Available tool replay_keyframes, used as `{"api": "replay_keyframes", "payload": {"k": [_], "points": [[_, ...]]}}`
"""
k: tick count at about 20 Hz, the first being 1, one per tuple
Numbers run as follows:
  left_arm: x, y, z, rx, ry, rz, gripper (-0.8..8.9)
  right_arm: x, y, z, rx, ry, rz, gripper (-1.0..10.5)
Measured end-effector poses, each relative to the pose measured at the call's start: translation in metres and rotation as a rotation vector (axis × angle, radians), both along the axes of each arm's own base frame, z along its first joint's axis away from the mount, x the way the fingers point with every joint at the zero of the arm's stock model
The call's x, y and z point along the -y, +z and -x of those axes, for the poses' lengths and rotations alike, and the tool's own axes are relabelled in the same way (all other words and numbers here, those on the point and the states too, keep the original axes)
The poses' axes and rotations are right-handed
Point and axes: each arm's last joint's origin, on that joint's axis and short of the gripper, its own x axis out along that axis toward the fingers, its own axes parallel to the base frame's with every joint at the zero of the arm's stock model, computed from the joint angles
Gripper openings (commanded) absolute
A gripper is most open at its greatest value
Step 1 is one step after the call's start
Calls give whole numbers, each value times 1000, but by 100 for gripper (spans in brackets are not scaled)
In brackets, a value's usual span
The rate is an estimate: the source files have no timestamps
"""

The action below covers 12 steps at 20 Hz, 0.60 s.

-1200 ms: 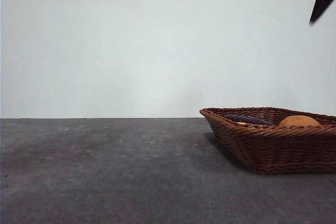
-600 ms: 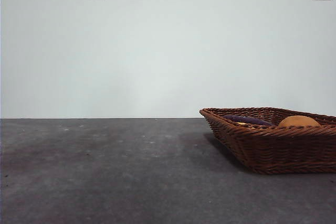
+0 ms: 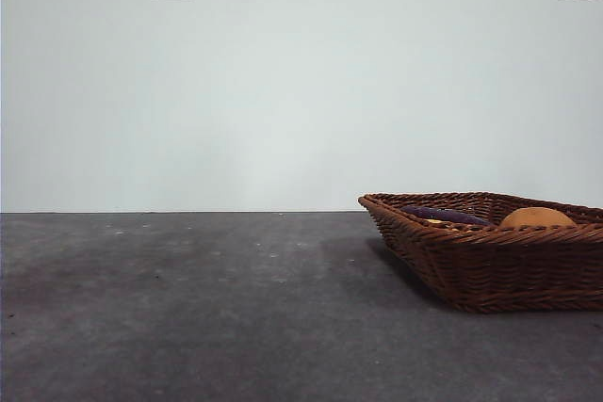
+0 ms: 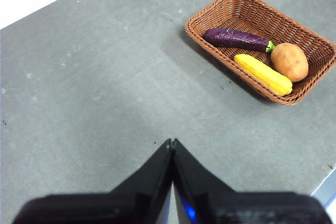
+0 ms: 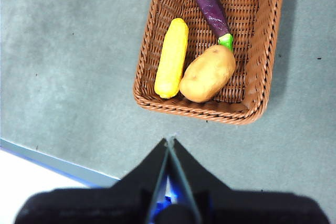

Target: Help me put the vegetables on the table into the basket

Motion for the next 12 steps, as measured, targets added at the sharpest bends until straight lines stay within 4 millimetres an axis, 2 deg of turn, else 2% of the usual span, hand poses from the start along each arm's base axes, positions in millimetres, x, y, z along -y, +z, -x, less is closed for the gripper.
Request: {"api": "replay_keyframes", "payload": {"k": [5,12], "points": [[0,0,0,0,0,0,-4,0,-1,-1,-4,0,4,2],[0,0,0,-2,0,-1,-4,3,-8,-17,-66,-24,42,2]]}}
